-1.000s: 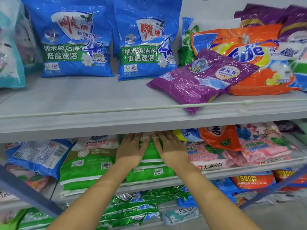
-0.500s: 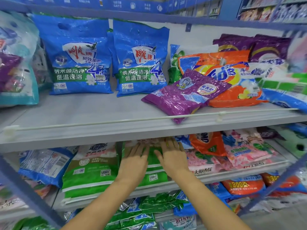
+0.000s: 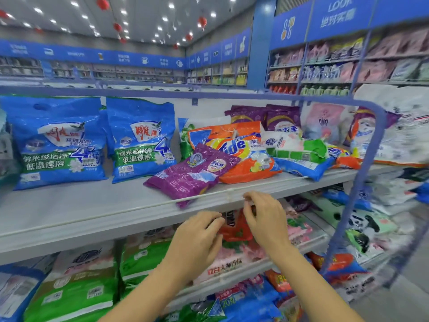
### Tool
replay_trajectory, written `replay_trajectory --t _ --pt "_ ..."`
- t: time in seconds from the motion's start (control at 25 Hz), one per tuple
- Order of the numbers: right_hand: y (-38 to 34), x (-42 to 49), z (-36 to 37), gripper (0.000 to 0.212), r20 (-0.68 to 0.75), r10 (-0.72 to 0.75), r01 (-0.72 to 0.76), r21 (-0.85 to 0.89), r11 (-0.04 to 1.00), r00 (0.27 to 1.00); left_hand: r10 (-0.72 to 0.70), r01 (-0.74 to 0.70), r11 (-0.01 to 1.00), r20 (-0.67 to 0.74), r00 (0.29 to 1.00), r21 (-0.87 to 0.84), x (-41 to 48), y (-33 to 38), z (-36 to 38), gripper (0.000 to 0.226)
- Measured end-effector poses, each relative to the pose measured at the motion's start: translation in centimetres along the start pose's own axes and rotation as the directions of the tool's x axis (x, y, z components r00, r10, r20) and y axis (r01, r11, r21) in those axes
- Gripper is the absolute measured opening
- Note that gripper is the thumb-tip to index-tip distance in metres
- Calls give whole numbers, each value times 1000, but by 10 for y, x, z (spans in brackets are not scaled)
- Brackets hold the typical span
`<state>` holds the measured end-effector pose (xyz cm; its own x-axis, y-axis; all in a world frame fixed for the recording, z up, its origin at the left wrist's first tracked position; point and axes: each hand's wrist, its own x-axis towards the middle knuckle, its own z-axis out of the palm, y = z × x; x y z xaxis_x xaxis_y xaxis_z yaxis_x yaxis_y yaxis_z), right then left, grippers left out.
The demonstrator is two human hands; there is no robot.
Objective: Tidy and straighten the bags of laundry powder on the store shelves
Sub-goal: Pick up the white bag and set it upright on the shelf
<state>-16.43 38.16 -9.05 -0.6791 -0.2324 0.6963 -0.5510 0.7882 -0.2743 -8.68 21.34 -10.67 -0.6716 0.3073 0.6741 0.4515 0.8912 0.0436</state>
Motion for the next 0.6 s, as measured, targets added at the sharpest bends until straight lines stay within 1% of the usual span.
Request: replay_trajectory --t 0.08,0.2,0.28,0.4,0.48,0.6 --pt "23 18 -18 19 -5 60 -60 14 998 998 -21 21 1000 -50 999 6 23 3 0 30" --pt "62 42 -40 21 -12 123 -123 29 992 992 -114 116 993 -96 989 15 58 3 7 35" --pt "86 55 -48 22 -28 144 -143 40 989 989 -152 155 988 -96 984 26 77 4 12 38" --pt "143 79 -58 24 -24 185 -184 19 983 983 -170 172 985 -77 982 26 119 21 38 41" --pt "182 97 -62 26 -6 196 -196 -15 980 981 -182 183 983 -77 980 11 150 31 59 40" --pt "232 129 -65 31 -24 157 -158 -92 983 987 -202 206 977 -83 976 46 194 41 94 32"
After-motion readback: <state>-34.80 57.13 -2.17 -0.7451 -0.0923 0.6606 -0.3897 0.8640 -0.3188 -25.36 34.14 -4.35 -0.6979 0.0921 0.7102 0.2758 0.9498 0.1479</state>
